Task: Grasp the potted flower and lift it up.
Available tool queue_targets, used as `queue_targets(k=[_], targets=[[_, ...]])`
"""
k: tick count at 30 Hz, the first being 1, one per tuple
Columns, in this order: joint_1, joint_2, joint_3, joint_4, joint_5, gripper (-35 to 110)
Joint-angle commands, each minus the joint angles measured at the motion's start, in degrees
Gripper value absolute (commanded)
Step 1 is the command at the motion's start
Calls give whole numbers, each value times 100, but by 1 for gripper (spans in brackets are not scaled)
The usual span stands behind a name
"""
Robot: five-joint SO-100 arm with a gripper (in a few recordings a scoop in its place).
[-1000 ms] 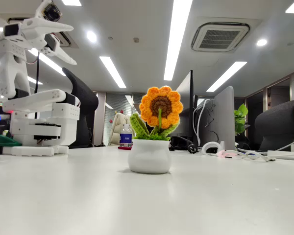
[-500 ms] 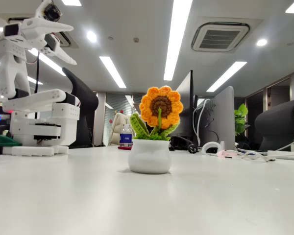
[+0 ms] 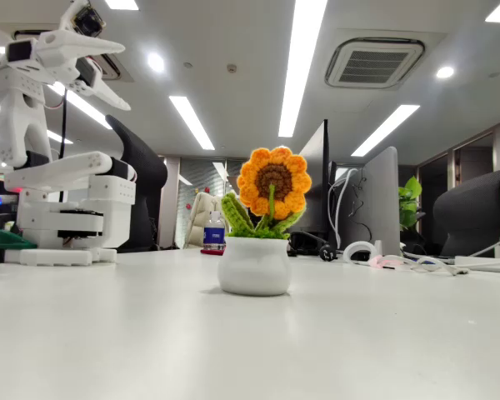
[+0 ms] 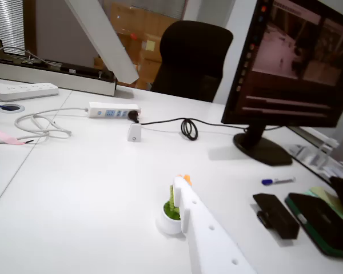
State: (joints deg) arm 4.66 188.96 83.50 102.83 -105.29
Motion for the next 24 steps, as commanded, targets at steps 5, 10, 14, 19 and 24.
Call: queue_targets(k=[5, 10, 14, 19, 24], targets=[[677, -9, 158, 35, -79, 73], [1081, -9, 176, 44, -79, 73], [1239, -9, 149, 53, -97, 73], [1327, -9, 141, 44, -176, 73], [1397, -9, 158, 44, -211, 73]])
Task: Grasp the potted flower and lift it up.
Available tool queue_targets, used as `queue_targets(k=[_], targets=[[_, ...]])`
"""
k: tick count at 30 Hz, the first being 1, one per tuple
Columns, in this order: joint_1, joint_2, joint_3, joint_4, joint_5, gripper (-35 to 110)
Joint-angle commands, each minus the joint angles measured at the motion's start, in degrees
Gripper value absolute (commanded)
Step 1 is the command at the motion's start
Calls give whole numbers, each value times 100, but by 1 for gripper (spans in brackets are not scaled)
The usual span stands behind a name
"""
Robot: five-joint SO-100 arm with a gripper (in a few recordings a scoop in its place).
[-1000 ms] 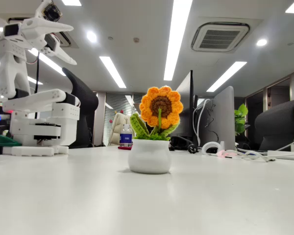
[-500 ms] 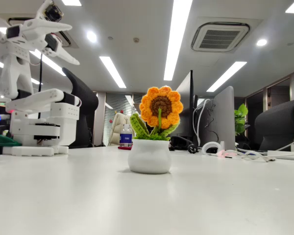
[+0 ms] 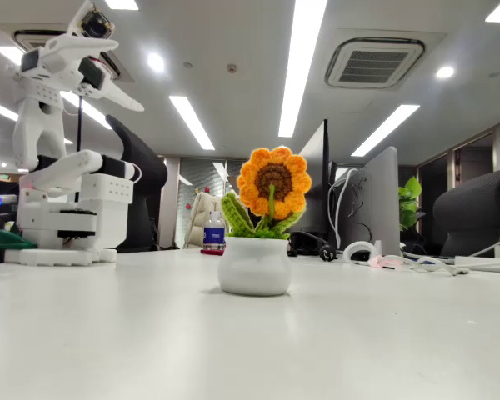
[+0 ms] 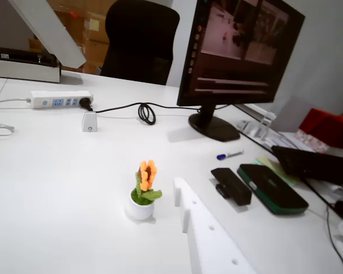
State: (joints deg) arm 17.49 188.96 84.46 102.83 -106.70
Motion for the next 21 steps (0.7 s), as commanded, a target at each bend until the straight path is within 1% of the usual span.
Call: queue_targets(k=[1, 5, 9, 13, 21], targets=[[132, -9, 70, 53, -70, 73], [158, -9, 97, 53, -53, 73], [290, -97, 352, -246, -18, 73], [580, -589, 413, -360, 26, 73], [721, -1406, 413, -343, -97, 73]])
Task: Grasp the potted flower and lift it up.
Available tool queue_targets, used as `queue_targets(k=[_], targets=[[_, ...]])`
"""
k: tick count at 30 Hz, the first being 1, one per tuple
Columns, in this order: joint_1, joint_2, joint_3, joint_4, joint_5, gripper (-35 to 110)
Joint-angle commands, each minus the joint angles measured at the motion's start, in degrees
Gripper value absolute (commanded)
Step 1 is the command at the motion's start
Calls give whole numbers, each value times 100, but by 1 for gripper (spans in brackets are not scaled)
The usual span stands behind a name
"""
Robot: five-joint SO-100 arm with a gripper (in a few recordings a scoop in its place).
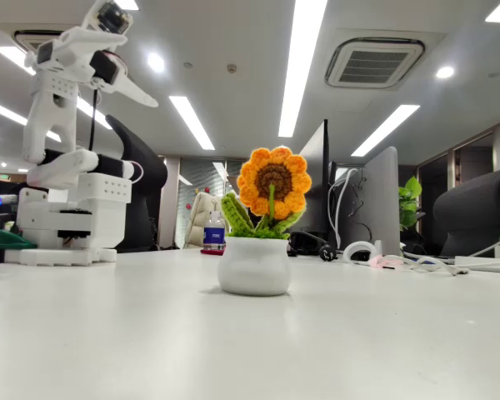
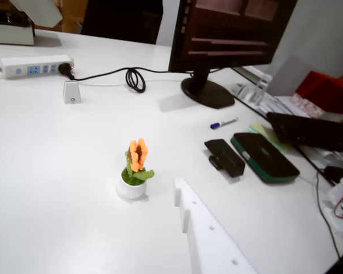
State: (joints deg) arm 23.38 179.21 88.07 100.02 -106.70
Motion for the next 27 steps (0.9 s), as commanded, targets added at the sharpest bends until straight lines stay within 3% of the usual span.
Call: queue_targets(k=[1, 8, 14, 27], targets=[[167, -562, 53, -62, -97, 73], [396, -1485, 185, -167, 35, 73], [659, -1802, 1362, -958, 114, 73], [791, -3858, 1195, -1670, 202, 73]])
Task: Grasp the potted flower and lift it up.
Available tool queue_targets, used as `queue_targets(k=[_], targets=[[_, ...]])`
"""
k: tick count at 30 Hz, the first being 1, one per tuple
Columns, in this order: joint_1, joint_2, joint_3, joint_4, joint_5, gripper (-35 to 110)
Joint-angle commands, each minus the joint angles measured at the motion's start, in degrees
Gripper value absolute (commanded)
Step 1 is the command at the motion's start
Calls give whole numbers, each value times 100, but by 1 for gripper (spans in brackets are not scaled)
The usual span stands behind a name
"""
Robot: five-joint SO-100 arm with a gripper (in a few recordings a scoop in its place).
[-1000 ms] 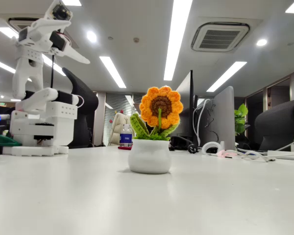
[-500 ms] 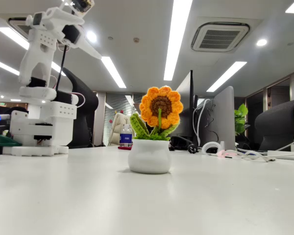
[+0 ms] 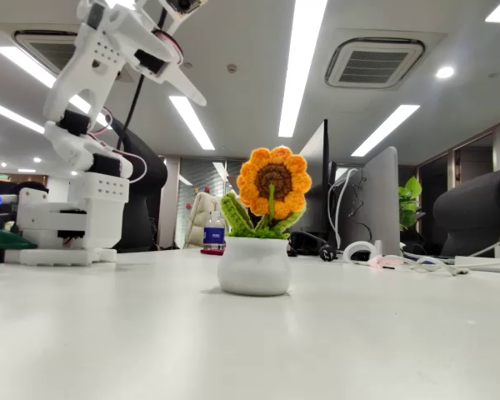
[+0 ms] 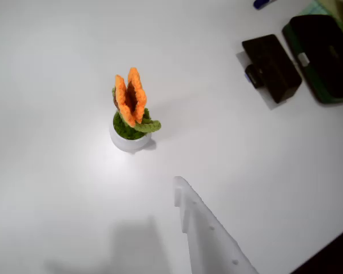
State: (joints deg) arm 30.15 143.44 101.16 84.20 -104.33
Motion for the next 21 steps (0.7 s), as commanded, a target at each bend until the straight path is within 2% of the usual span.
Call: queue_targets(k=[1, 12, 21], targets=[[114, -457, -202, -62, -26, 73], [88, -2426, -1441, 343, 554, 73], [264, -3489, -2118, 281, 580, 73]])
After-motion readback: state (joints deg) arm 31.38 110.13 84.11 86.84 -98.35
